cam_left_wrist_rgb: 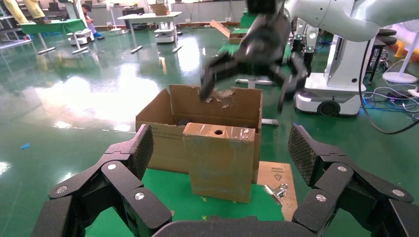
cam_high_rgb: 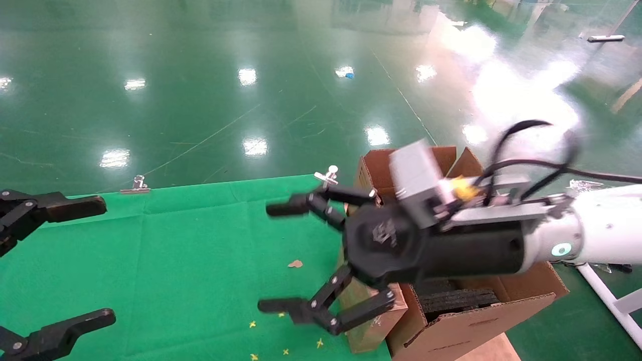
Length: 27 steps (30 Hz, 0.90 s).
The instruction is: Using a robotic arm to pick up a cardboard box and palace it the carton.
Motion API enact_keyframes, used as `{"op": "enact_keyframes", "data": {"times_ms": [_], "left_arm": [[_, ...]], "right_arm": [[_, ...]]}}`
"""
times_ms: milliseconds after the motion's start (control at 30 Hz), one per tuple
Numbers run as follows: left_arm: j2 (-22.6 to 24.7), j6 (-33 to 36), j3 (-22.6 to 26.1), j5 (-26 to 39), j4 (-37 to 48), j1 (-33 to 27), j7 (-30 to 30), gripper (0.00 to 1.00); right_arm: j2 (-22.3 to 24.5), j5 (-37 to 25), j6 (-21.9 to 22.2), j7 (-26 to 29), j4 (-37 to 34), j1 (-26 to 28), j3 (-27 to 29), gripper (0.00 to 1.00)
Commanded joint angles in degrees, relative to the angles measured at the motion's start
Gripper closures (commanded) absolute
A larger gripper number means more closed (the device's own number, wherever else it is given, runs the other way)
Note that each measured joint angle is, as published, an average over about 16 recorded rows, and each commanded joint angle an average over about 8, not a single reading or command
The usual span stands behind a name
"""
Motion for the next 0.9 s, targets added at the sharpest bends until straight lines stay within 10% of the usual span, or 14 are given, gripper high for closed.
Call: {"op": "enact_keyframes", "data": {"times_ms": [33, 500, 900], "left_arm": [[0.00, 0.00, 0.01, 0.00, 0.01, -0.01, 0.01, 0.00], [-0.02, -0.02, 0.07, -0.04, 0.02, -0.03, 0.04, 0.00], [-0.04, -0.04, 0.13, -0.08, 0.02, -0.04, 0.07, 0.00]], "right_arm": [[0.39, -2.49, 0.68, 1.57, 0.92, 0.78, -1.15, 0.00], [-11.06, -35.10, -5.27, 17.23, 1.53, 21.98, -25.02, 0.00], [-12.08, -36.02, -6.11, 19.56, 1.87, 43.76, -44.82, 0.00]]}}
